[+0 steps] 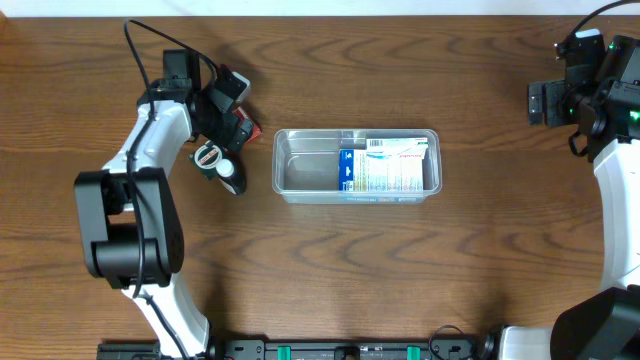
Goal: Pack container
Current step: 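Reach left gripper to the red ActiFast box and grasp it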
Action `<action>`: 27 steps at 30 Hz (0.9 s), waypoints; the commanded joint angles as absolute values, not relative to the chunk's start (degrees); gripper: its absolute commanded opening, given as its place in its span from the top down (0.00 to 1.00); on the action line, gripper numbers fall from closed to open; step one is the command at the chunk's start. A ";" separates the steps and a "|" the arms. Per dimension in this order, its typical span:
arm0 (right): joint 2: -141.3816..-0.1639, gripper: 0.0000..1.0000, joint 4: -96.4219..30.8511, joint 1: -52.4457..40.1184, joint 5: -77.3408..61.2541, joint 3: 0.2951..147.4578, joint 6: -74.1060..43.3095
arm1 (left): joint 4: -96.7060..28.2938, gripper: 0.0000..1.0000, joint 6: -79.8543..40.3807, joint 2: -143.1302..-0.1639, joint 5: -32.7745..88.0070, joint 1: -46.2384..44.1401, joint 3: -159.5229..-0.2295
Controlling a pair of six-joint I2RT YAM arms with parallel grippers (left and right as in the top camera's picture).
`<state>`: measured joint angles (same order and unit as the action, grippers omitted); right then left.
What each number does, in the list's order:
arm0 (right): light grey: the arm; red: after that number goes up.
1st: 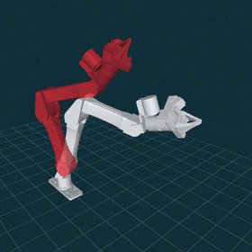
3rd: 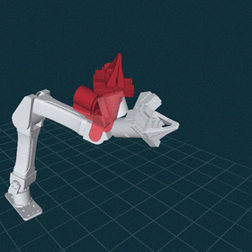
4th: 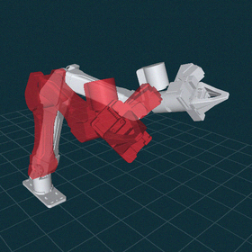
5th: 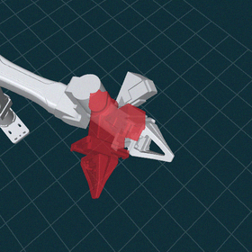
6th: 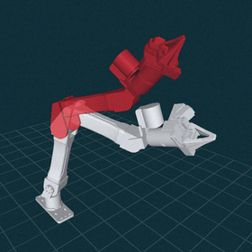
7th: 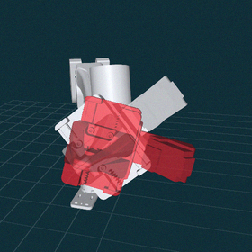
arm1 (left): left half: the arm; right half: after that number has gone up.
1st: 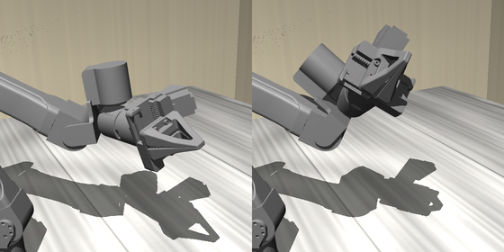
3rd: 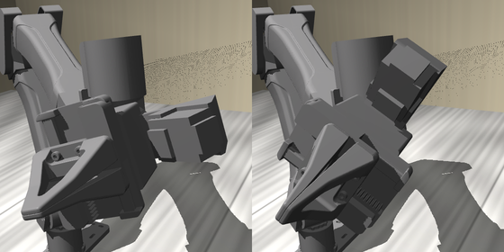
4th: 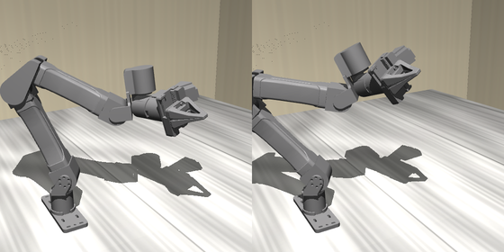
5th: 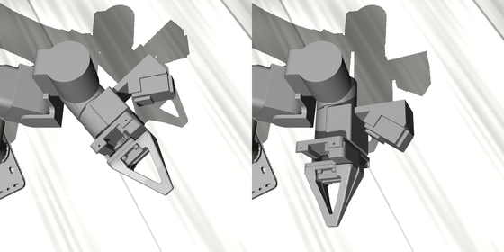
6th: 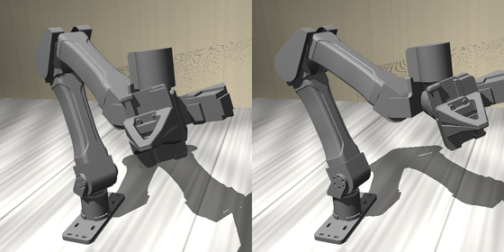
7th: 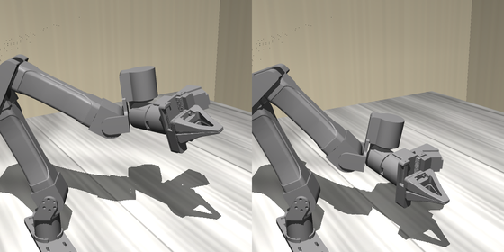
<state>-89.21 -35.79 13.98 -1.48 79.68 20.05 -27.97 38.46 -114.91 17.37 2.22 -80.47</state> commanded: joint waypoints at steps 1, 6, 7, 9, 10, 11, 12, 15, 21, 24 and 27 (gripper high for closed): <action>-89.65 0.01 -35.81 14.28 -1.52 80.03 19.29 | -27.29 0.01 40.75 -116.36 16.84 2.50 -81.45; -89.65 0.01 -35.81 14.28 -1.52 80.03 19.29 | -26.63 0.01 41.56 -116.49 15.99 2.50 -81.45; -89.65 0.01 -35.79 14.28 -1.52 80.03 19.29 | -26.57 0.01 41.58 -116.55 15.75 2.50 -81.45; -89.65 0.01 -35.81 14.28 -1.52 80.03 19.29 | -26.39 0.01 41.58 -116.81 15.77 2.59 -81.45; -89.65 0.01 -35.81 14.28 -1.52 80.03 19.29 | -26.33 0.01 41.58 -116.90 15.77 2.61 -81.45; -89.65 0.01 -35.81 14.28 -1.52 80.03 19.29 | -26.24 0.01 41.58 -117.08 15.77 2.61 -81.45; -89.65 0.01 -35.81 14.28 -1.52 80.03 19.29 | -26.20 0.01 41.58 -117.23 15.77 2.61 -81.45; -89.65 0.01 -35.81 14.31 -1.52 80.03 19.29 | -26.09 0.02 41.56 -117.78 15.79 2.61 -81.45; -89.65 0.01 -35.81 14.28 -1.52 80.03 19.29 | -26.06 0.07 41.54 -118.52 15.81 2.61 -81.45; -89.65 0.01 -35.79 14.28 -1.52 80.03 19.29 | -26.39 0.09 41.52 -118.69 15.86 2.55 -81.43; -89.65 0.01 -35.81 14.28 -1.52 80.03 19.29 | -26.44 0.09 41.54 -118.76 15.86 2.48 -81.23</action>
